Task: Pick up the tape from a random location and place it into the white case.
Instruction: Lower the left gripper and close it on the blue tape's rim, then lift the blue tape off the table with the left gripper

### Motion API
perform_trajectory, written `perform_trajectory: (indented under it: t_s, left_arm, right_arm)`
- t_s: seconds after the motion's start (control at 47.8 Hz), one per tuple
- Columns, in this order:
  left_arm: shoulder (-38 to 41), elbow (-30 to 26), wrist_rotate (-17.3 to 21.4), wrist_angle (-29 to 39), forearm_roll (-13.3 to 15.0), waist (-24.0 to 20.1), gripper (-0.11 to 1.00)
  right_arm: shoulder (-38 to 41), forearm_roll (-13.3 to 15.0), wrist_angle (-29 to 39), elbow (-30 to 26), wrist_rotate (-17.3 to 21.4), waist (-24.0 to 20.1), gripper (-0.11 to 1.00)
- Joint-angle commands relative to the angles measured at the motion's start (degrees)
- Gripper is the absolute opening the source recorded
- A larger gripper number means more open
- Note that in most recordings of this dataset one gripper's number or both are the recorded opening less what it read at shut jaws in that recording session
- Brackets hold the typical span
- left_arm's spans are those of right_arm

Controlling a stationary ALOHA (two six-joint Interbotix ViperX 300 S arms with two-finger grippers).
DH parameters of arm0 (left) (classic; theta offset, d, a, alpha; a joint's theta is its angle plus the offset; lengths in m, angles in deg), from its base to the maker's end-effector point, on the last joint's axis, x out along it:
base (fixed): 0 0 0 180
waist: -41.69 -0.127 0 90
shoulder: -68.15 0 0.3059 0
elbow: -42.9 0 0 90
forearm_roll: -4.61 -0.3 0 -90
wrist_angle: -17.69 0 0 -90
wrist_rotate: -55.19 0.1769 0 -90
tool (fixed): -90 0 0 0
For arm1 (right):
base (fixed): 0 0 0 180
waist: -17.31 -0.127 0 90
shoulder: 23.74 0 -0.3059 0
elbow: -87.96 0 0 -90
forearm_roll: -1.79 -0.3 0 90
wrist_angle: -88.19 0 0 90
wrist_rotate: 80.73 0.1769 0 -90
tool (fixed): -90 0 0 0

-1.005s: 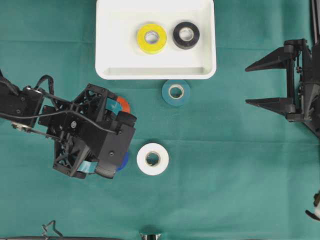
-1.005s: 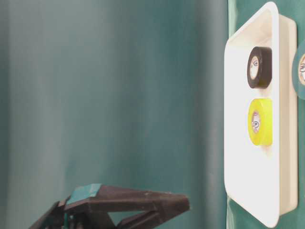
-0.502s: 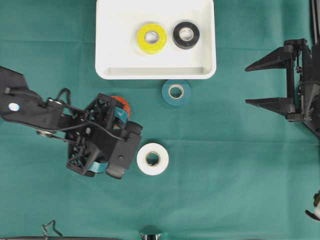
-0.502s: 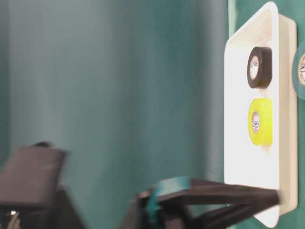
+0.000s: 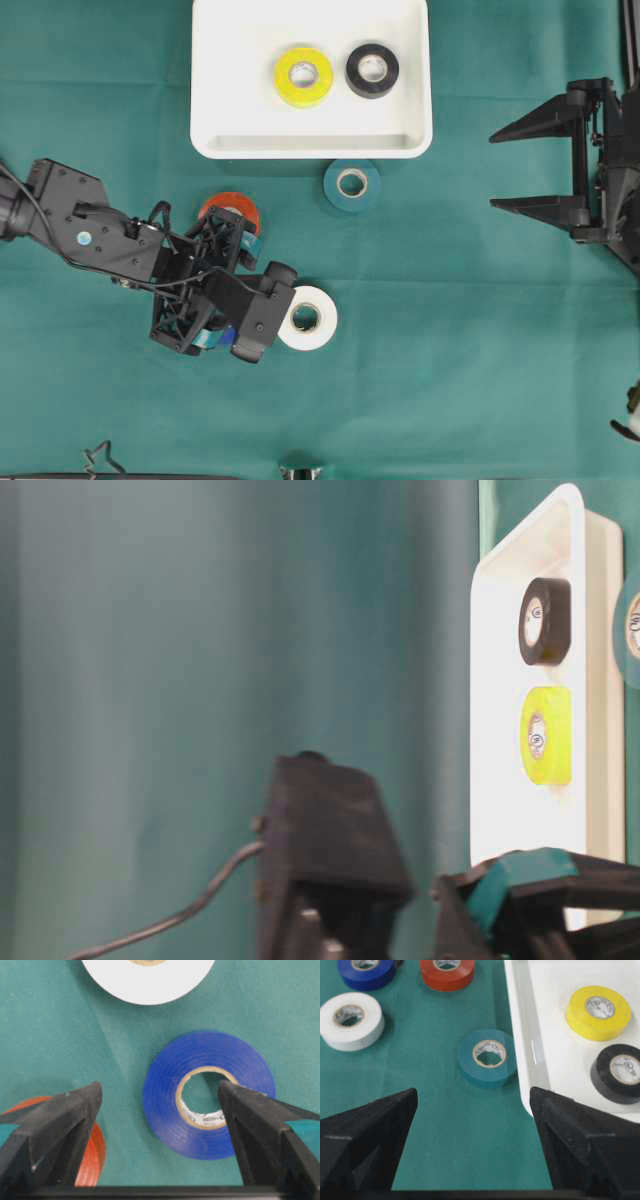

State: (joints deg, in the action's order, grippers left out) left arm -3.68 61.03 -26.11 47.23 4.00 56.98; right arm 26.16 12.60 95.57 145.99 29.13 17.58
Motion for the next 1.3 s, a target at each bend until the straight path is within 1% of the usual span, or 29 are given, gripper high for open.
perform_trajectory:
  t_s: [0.0, 0.188, 0.293, 0.44, 0.523, 0.565, 0.628, 0.774, 0.816, 0.837, 1.277]
  left_arm:
    - [-0.1, -0.3, 0.3, -1.1, 0.0, 0.0, 0.98]
    - [2.2, 0.4, 3.1, -3.5, 0.0, -0.3, 0.98]
    - [3.0, 0.4, 4.0, -3.8, -0.1, -0.4, 0.98]
    - [3.0, 0.4, 4.2, -3.9, 0.0, -0.4, 0.98]
    - [2.9, 0.5, 4.2, -3.7, 0.0, -0.3, 0.96]
    - [2.8, 0.5, 4.1, -3.7, 0.0, -0.3, 0.93]
    - [2.7, 0.4, 4.1, -3.6, 0.2, -0.3, 0.82]
    - [2.5, 0.2, 4.1, -3.5, 0.3, -0.3, 0.38]
    - [2.5, 0.2, 4.1, -3.5, 0.3, -0.3, 0.27]
    - [2.5, 0.2, 4.1, -3.5, 0.3, -0.3, 0.24]
    - [2.5, 0.3, 4.0, -3.5, 0.4, -0.3, 0.24]
  right_arm:
    - [0.4, 0.2, -0.4, -1.6, -0.1, 0.1, 0.87]
    - [0.6, 0.2, -0.4, -1.6, -0.1, 0.1, 0.87]
    - [0.7, 0.2, -0.4, -1.6, -0.1, 0.1, 0.87]
    - [0.7, 0.2, -0.4, -1.7, -0.1, 0.2, 0.87]
    - [0.7, 0.2, -0.4, -1.7, 0.0, 0.3, 0.87]
    - [0.7, 0.2, -0.4, -1.7, 0.0, 0.3, 0.87]
    - [0.7, 0.2, -0.4, -1.7, -0.1, 0.4, 0.87]
    - [0.9, 0.2, -0.4, -1.7, 0.0, 0.4, 0.87]
    - [0.9, 0.1, -0.3, -1.6, 0.0, 0.4, 0.87]
    - [1.0, 0.2, -0.4, -1.6, 0.1, 0.4, 0.87]
    - [1.1, 0.2, -0.3, -1.7, 0.1, 0.4, 0.87]
